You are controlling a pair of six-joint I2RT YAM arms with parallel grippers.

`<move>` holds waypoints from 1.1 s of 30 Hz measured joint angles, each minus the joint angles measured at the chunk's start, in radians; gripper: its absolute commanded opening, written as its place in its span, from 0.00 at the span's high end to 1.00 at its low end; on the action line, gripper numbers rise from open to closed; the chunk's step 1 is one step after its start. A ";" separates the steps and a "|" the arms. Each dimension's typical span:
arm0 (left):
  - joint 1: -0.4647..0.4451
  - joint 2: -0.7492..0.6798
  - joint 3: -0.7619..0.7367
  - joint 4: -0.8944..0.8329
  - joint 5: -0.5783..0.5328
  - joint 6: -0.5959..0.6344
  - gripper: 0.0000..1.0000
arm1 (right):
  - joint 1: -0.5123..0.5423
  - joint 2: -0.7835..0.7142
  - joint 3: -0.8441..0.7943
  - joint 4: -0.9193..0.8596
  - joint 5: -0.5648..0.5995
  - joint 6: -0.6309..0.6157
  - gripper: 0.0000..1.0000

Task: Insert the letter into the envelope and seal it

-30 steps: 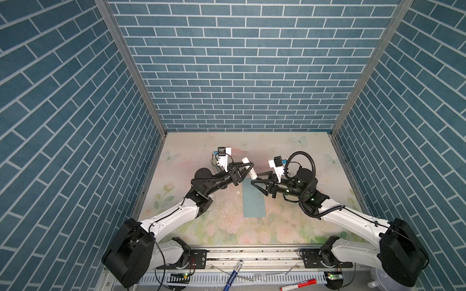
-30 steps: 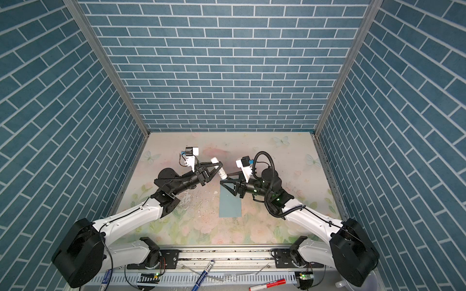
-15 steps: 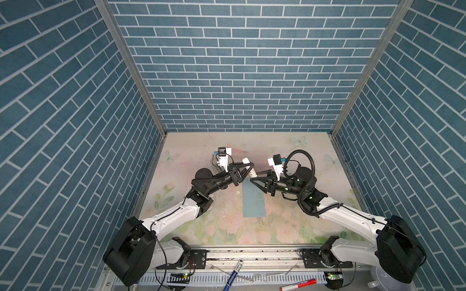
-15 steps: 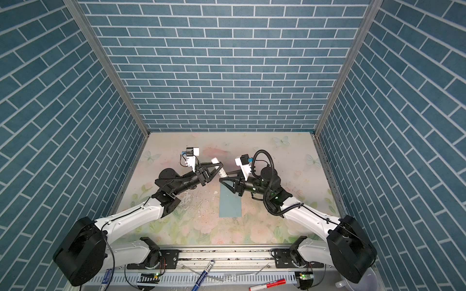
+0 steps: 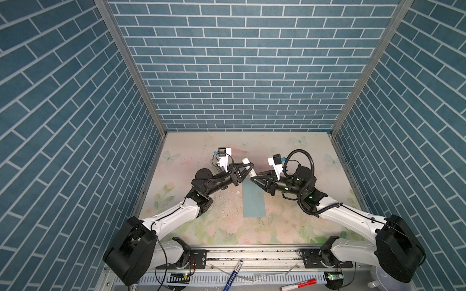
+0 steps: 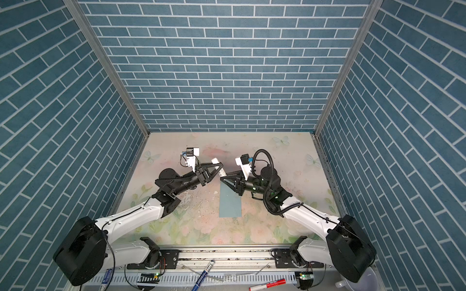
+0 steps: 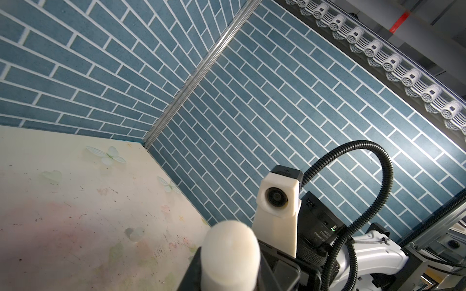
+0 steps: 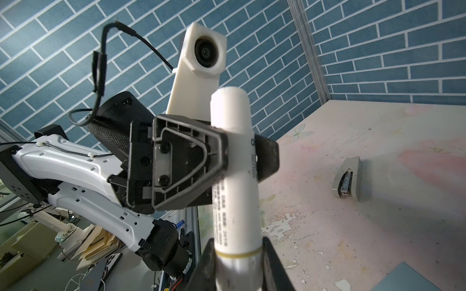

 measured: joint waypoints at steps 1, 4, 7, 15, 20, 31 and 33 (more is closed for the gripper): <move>0.000 0.000 0.000 -0.003 -0.004 0.001 1.00 | 0.000 0.000 0.007 -0.015 0.006 -0.007 1.00; 0.001 -0.001 0.000 -0.016 -0.022 0.012 1.00 | 0.003 -0.002 0.029 -0.076 0.039 -0.037 1.00; 0.001 -0.009 0.000 -0.059 -0.046 0.032 1.00 | 0.025 -0.011 0.058 -0.175 0.106 -0.089 1.00; 0.000 -0.025 0.000 -0.136 -0.109 0.082 1.00 | 0.193 -0.011 0.201 -0.497 0.551 -0.269 1.00; -0.002 -0.023 0.000 -0.155 -0.150 0.109 1.00 | 0.326 0.062 0.286 -0.584 0.903 -0.370 1.00; 0.006 -0.013 0.000 -0.188 -0.233 0.150 1.00 | 0.483 0.284 0.391 -0.526 1.450 -0.586 0.99; 0.005 -0.013 0.000 -0.183 -0.232 0.150 1.00 | 0.482 0.274 0.391 -0.529 1.438 -0.589 0.84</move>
